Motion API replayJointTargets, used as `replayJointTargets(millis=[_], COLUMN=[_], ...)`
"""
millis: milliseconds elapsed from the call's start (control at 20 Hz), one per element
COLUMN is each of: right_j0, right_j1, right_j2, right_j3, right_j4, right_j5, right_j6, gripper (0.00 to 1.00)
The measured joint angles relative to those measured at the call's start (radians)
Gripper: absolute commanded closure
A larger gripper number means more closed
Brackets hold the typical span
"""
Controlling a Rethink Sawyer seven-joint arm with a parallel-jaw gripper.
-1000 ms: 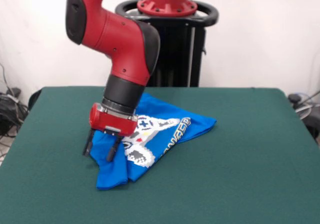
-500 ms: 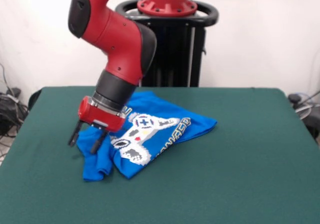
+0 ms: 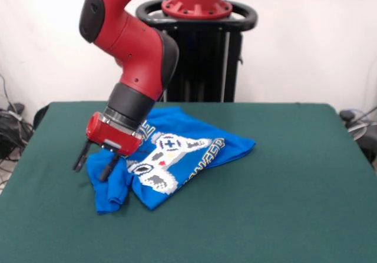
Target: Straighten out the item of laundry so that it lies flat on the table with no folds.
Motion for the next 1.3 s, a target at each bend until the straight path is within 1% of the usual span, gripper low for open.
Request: replayJointTargets(millis=[150, 500, 1000, 1300], right_j0=[0.000, 0.000, -0.005, -0.012], right_j1=[0.009, 0.016, 0.055, 0.081], right_j2=[-0.007, -0.021, -0.081, -0.106], right_j3=[0.000, 0.000, -0.001, -0.001], right_j4=[0.000, 0.001, -0.017, -0.017], right_j5=[-0.023, -0.021, 0.071, 0.074], right_j6=[0.000, 0.000, 0.000, 0.000], gripper=[0.00, 0.00, 0.00, 0.00])
